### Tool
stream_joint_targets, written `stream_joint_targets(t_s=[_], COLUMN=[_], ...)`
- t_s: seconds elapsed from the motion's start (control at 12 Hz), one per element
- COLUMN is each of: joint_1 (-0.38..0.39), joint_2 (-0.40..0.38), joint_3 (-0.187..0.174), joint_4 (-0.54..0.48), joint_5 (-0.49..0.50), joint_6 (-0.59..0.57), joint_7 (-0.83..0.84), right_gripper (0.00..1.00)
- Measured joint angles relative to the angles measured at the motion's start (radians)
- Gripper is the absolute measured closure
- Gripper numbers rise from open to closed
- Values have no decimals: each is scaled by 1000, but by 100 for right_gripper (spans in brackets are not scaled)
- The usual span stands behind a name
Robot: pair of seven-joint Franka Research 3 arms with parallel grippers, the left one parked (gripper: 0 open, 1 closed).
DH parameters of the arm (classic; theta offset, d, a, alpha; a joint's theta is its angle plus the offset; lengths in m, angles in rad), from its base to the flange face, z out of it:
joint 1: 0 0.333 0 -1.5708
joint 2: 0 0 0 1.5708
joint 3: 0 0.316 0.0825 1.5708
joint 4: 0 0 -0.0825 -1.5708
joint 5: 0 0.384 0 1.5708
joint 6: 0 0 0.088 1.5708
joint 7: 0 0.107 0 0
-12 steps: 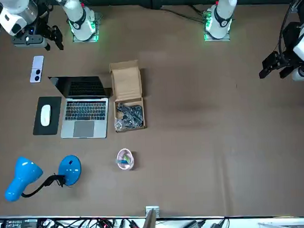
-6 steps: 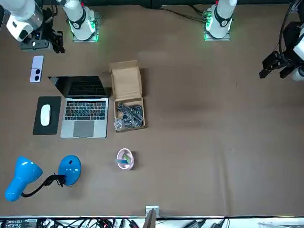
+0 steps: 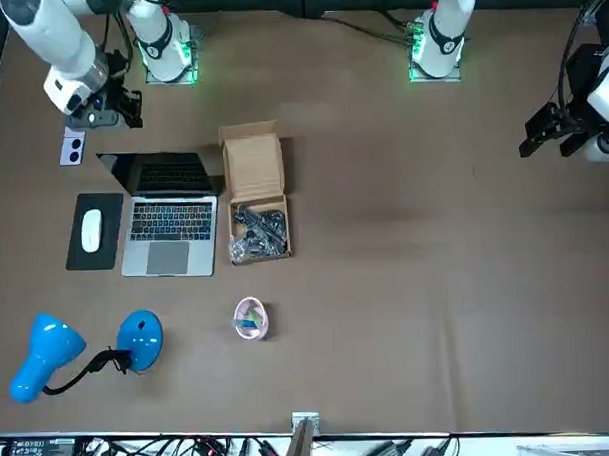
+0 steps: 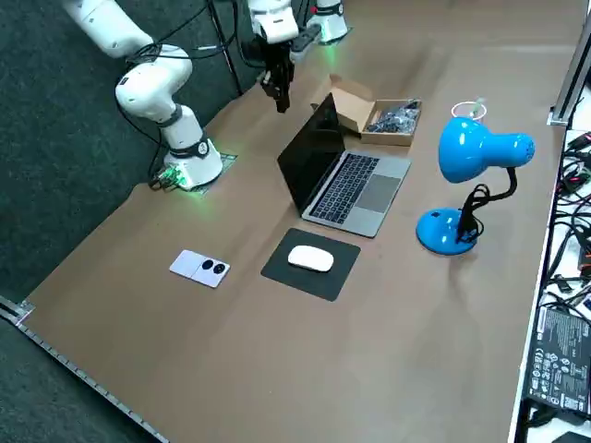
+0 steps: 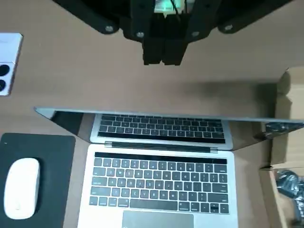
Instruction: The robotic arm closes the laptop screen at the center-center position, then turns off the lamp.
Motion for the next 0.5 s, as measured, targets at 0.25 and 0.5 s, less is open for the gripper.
stream_joint_targets(t_s=[0.25, 0.5], joint_1=[0, 1], joint_2=[53, 96], joint_3=[0, 0], joint_4=[-26, -28], joint_5=[0, 0], joint_6=[67, 104], joint_7=[12, 22], right_gripper=[98, 98])
